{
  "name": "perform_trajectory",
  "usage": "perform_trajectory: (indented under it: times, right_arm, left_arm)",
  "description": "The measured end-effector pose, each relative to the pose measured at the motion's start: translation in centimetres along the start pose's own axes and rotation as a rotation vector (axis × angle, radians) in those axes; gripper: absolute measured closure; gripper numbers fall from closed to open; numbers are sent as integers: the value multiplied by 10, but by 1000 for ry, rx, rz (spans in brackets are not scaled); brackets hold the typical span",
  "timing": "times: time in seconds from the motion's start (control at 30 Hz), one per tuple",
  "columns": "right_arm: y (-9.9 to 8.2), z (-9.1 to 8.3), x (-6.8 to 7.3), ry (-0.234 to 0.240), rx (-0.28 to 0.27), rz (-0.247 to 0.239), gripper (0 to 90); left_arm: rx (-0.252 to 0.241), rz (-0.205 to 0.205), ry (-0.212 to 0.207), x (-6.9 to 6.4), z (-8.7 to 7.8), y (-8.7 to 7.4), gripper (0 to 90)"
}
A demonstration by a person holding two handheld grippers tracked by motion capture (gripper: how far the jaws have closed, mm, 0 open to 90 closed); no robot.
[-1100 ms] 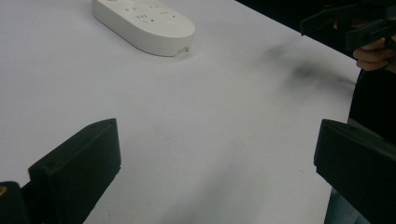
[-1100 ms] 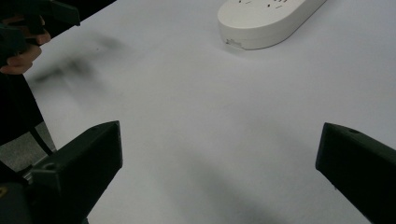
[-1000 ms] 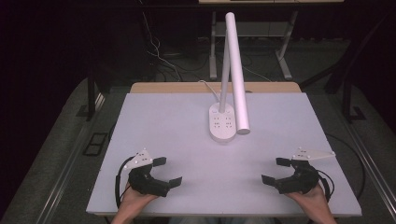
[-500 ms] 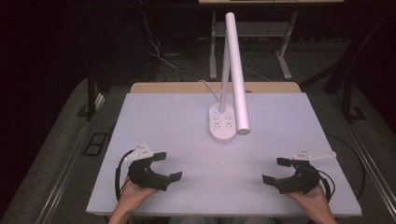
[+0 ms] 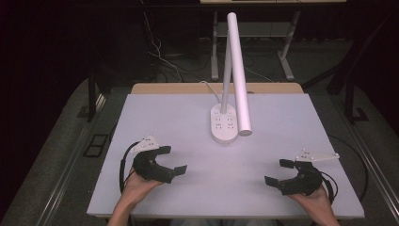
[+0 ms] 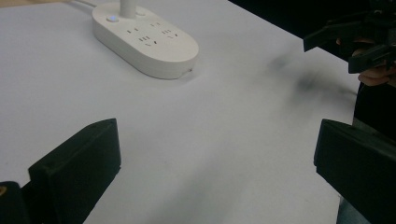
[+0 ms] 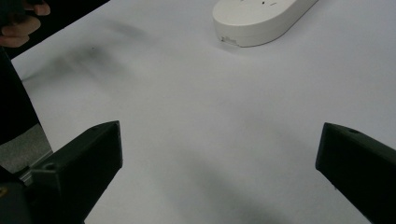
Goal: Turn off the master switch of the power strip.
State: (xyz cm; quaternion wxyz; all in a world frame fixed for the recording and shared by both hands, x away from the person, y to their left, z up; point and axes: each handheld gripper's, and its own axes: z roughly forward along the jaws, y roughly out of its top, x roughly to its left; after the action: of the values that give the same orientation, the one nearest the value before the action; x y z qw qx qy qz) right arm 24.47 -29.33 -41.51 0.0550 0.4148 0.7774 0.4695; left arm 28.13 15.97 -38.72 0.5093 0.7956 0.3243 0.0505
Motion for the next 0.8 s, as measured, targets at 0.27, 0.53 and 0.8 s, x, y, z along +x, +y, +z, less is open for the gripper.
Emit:
perform_trajectory:
  times: [0.27,0.53,0.8]
  right_arm:
    - [-1,0,-2,-1,0,-1,0]
    - [-1,1,1,13,11,-3,0]
    - [-2,2,1,18,14,-11,0]
  left_arm:
    - [30,11,-7,3,8,9,0]
    - [39,20,-16,6,12,21,0]
    - [49,39,-20,11,15,33,0]
